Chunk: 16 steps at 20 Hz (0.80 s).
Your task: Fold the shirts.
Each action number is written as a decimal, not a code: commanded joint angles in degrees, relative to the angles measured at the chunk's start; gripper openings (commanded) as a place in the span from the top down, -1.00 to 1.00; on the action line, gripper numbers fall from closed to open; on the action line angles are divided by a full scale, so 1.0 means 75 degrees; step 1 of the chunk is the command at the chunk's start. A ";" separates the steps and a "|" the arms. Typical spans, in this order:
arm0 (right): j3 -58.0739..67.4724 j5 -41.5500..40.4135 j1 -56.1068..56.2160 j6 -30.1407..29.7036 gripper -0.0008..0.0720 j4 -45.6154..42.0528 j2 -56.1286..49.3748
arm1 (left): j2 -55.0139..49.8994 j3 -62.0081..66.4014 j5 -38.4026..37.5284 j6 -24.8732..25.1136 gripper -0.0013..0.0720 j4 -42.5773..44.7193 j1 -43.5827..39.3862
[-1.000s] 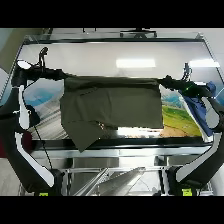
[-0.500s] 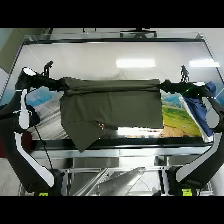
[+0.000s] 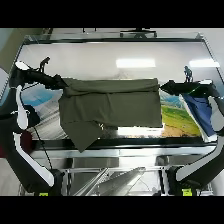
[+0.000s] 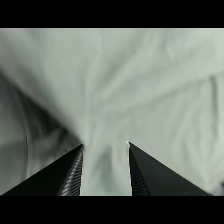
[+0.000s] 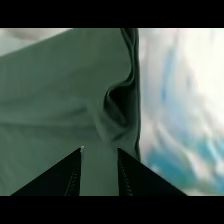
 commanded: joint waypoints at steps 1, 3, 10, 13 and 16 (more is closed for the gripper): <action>-0.0055 0.1314 -0.0367 0.0973 0.26 -0.1408 0.0781 | 0.0516 -0.0341 -0.0956 -0.0833 0.17 0.0009 0.0382; -0.0551 0.1807 -0.0484 0.1081 0.26 -0.1955 0.1341 | 0.1408 -0.1629 -0.0825 -0.0682 0.33 0.0006 0.0656; -0.4409 0.0580 -0.0487 0.1043 -0.21 -0.2495 0.3095 | 0.6277 -0.8239 0.1413 0.0070 0.33 0.0009 0.1486; -0.5027 0.0423 -0.0423 0.0895 -0.21 -0.2521 0.2894 | 0.7653 -1.0057 0.1725 0.0070 0.32 0.0003 0.1871; -0.5149 0.0230 -0.0143 0.0653 -0.21 -0.2398 0.2594 | 0.8387 -1.1060 0.1827 0.0073 0.32 0.0009 0.1979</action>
